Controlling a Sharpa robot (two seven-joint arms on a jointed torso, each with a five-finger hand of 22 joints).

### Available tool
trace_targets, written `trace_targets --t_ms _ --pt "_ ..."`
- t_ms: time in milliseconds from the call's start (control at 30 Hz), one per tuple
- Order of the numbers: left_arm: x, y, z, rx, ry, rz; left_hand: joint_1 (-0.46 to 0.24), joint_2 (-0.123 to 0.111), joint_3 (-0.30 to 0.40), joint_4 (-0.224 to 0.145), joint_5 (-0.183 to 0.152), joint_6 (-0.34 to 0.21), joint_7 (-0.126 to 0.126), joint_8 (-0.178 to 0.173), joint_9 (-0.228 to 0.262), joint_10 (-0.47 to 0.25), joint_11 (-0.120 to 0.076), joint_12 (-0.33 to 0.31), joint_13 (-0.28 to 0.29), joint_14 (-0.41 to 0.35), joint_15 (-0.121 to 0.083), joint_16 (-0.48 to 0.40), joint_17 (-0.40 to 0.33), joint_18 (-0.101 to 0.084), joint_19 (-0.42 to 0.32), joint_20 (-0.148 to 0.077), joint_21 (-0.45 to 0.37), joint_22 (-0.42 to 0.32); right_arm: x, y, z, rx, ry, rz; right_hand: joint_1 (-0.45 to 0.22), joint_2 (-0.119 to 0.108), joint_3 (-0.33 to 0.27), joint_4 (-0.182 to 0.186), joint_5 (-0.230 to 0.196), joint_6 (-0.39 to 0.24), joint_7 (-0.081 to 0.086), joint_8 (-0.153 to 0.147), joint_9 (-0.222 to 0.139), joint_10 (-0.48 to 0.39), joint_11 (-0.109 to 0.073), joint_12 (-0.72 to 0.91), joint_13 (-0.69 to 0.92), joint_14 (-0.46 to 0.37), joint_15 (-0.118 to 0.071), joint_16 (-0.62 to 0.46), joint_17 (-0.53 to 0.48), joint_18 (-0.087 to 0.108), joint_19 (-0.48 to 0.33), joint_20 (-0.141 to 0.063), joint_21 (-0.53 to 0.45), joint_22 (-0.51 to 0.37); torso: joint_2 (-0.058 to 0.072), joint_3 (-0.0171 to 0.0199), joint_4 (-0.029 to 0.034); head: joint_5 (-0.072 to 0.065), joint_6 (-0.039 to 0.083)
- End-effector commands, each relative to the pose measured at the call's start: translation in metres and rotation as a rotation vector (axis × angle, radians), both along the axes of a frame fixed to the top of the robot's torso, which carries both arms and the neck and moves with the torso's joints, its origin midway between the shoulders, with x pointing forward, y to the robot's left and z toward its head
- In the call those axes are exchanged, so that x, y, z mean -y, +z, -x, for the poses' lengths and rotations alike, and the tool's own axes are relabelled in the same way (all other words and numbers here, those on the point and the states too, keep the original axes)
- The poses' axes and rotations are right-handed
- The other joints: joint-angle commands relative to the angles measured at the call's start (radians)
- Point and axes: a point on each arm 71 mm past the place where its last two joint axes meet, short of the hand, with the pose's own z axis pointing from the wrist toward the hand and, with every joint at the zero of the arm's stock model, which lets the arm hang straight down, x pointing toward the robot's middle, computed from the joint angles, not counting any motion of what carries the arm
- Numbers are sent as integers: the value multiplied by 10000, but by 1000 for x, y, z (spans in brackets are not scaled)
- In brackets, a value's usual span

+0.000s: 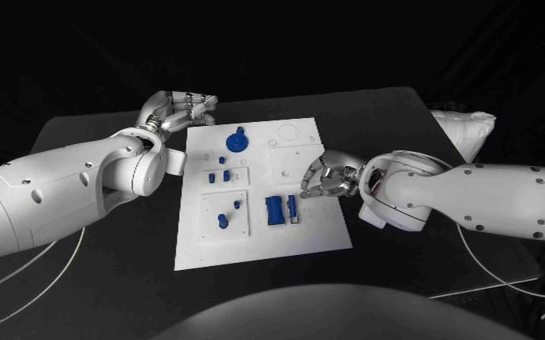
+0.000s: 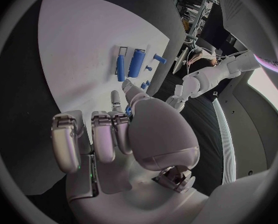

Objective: Assemble the parts on the task board

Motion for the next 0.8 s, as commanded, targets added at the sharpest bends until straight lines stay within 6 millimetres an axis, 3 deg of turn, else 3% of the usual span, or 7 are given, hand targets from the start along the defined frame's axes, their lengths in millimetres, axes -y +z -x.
trace_targets --t_ms 33,267,367,800 --pt "3 1 0 56 -191 32 -10 92 -53 -16 41 -51 -14 66 15 -70 5 49 11 -52 7 38 -16 111 67 20 -61 -13 -5 5 -2 1076 611 -5 162 1 49 -30 29 109 -75 -147 -132 1046 -115 28 2629 1055 -85 41 2633 -67 1046 -117 45 2633 -1 0 5 -15 0" --pt "2 1 1 64 -195 21 -1 98 -52 -17 45 -52 -15 67 15 -70 5 49 11 -53 7 40 -18 111 68 20 -63 -16 -10 3 -3 1069 639 -156 309 31 60 16 22 554 -187 -518 -488 1046 -228 28 2629 1055 -201 41 2633 -67 1046 -212 45 2633 12 0 13 -3 0" --pt "2 1 1 65 -193 20 -1 98 -52 -17 45 -52 -15 67 15 -70 5 49 11 -53 7 40 -18 111 68 20 -63 -16 -13 1 -4 1050 649 -142 311 28 32 45 -34 675 -125 -563 -541 1046 -191 28 2629 1055 -194 41 2633 -67 1046 -221 45 2633 5 -6 3 -4 0" --pt "1 1 1 64 -174 12 18 111 -51 -20 52 -54 -16 68 15 -70 4 51 11 -55 7 42 -20 111 70 20 -68 -22 -21 -6 -9 783 771 80 466 110 74 12 22 956 -152 -626 -629 1046 -201 28 2629 1055 -189 41 2633 -67 1046 -223 45 2633 6 -5 10 9 0"
